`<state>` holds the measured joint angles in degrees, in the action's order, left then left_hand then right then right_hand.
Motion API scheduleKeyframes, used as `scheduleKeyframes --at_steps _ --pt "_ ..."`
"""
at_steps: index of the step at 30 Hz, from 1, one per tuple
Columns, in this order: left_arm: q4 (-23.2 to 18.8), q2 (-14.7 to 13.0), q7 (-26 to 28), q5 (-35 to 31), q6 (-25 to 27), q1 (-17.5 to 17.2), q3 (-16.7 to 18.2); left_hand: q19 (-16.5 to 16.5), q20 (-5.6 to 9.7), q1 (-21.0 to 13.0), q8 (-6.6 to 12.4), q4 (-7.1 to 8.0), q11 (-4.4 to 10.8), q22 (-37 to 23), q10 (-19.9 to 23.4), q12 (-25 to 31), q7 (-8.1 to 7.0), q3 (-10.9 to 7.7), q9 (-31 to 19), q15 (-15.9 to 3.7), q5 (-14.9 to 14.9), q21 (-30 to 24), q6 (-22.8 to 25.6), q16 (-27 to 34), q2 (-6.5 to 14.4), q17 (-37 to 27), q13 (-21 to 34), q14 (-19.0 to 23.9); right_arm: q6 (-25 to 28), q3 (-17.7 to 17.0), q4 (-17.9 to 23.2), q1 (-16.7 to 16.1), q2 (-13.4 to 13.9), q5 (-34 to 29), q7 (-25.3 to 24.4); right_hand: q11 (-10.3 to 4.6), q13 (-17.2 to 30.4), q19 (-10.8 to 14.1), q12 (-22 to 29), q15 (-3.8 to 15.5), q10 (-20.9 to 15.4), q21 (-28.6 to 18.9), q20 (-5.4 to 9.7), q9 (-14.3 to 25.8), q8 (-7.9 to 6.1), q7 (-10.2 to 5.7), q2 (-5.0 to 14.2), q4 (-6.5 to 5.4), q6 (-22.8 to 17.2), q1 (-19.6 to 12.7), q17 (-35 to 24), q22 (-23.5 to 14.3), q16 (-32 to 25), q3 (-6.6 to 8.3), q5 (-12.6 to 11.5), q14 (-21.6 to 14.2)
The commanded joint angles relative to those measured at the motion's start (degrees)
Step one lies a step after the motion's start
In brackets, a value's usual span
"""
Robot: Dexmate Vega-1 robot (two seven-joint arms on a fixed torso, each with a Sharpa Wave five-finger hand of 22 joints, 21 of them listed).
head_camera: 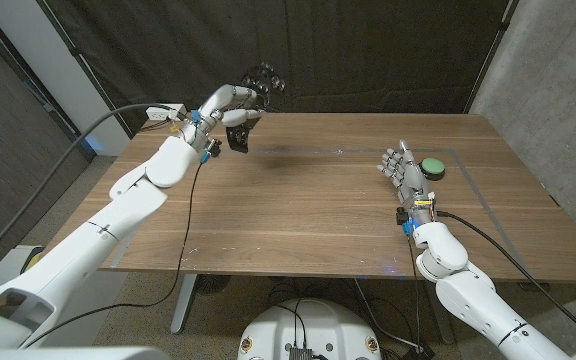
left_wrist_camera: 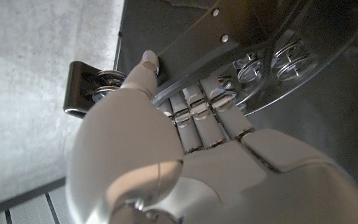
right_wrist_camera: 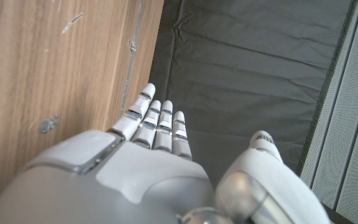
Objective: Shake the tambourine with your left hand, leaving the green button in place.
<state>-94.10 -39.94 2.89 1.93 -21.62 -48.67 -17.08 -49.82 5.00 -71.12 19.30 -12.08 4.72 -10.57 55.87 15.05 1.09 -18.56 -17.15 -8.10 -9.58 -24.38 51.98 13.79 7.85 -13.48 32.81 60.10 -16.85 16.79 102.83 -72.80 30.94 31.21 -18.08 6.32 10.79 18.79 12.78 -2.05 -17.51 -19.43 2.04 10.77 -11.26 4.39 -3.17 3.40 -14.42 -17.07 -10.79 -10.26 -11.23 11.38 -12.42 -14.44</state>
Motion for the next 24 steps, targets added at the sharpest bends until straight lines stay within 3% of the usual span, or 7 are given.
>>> scheduleKeyframes --at_steps 1,13,19,24 --pt "14.75 6.38 -19.05 39.2 -16.14 0.9 2.74 0.28 0.28 1.02 0.38 7.89 2.28 -0.11 2.27 -0.09 0.32 -8.24 -0.13 -2.54 -0.36 -0.24 0.84 0.11 0.8 -0.21 0.28 1.45 1.54 0.7 -0.01 1.15 -0.01 -1.21 -1.04 -0.06 0.21 0.43 -0.02 -0.12 -0.67 0.28 1.22 0.33 -0.18 0.17 0.51 0.06 -0.52 -0.36 -0.1 -0.23 0.05 -0.11 0.16 -0.6" --pt "18.15 12.19 -28.68 55.0 -16.04 -1.39 6.92 0.79 0.37 1.32 0.25 7.95 2.64 -0.15 1.93 -0.48 0.0 -8.39 -0.15 -2.66 -0.43 -0.24 0.61 -0.07 0.82 -0.44 0.57 0.7 1.99 1.02 -0.29 1.96 0.16 -1.19 -0.7 -0.11 0.21 0.51 -0.01 -0.14 -0.73 0.47 1.29 0.33 -0.16 0.14 0.53 0.12 -0.48 -0.39 -0.1 -0.23 0.03 -0.17 0.19 -0.68" --pt "19.34 15.1 -30.73 59.58 -14.21 -2.62 8.68 0.85 0.42 1.41 0.26 7.93 2.8 -0.16 1.96 -0.57 -0.08 -8.45 -0.05 -2.86 -0.44 -0.3 0.79 -0.01 0.78 -0.51 0.67 0.75 3.0 0.92 0.51 2.11 0.72 -1.2 -0.87 -0.13 0.21 0.56 -0.02 -0.16 -0.71 0.56 1.32 0.33 -0.17 0.1 0.53 0.17 -0.52 -0.44 -0.1 -0.24 0.06 -0.19 0.19 -0.64" --pt "21.11 17.93 -36.7 65.3 -11.24 -2.02 10.31 0.9 0.43 1.46 0.22 7.9 2.8 -0.16 2.01 -0.62 -0.19 -8.51 -0.01 -2.77 -0.45 -0.34 0.78 -0.01 0.74 -0.56 0.75 0.71 3.48 0.79 0.88 2.15 1.01 -1.05 -0.92 -0.06 0.21 0.63 -0.03 -0.12 -0.71 0.62 1.27 0.33 -0.17 0.09 0.57 0.2 -0.52 -0.49 -0.09 -0.24 0.06 -0.19 0.19 -0.65"
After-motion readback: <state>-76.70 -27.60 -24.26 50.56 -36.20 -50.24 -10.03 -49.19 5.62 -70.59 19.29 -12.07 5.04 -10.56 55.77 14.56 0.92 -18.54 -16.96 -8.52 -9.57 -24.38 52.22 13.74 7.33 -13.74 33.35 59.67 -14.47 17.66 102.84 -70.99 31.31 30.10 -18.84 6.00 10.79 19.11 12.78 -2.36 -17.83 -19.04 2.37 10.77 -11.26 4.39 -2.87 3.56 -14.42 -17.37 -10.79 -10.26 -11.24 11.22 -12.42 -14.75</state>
